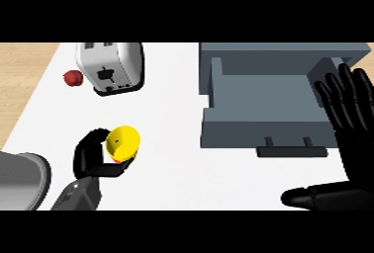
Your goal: Pick up the cup, place it into the drawer and close the drawer
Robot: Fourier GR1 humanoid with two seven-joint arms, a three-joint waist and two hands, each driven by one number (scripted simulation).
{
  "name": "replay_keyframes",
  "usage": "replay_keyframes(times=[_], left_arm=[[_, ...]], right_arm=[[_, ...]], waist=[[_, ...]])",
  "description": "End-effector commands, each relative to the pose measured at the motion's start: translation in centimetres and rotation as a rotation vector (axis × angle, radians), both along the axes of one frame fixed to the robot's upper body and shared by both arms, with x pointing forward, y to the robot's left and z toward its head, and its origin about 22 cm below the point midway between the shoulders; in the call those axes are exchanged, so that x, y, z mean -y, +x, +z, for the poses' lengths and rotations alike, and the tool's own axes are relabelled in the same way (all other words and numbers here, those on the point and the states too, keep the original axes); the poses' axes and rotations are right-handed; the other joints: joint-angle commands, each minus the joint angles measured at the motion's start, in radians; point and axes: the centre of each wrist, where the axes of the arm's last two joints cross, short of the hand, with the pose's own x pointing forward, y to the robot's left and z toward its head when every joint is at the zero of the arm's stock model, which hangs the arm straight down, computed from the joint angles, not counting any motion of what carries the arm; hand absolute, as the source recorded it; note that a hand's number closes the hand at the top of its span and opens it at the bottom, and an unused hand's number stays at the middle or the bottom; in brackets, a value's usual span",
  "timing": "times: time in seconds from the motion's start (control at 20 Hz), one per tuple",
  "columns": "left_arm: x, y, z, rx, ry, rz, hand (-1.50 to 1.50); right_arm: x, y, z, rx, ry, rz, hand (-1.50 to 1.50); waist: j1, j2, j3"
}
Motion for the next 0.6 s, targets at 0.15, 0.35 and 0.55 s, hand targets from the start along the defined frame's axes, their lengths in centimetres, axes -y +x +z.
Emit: replay_keyframes(times=[0.15,0.35,0.55], left_arm=[[-1.0,-0.3,1.3,0.178,-0.057,-0.067,1.50],[2.1,2.1,5.2,0.196,-0.015,-0.197,1.50],[2.3,3.6,9.9,0.208,0.010,-0.258,1.50]], right_arm=[[0.9,0.8,1.0,0.005,0.013,-0.011,-1.50],[0.8,0.6,-0.4,-0.018,0.003,-0.012,-1.50],[0.0,-0.2,-0.7,-0.011,0.015,-0.027,-1.50]], waist=[[0.006,-0.002,0.000],[0.013,-0.005,0.002],[0.011,-0.005,0.001]])
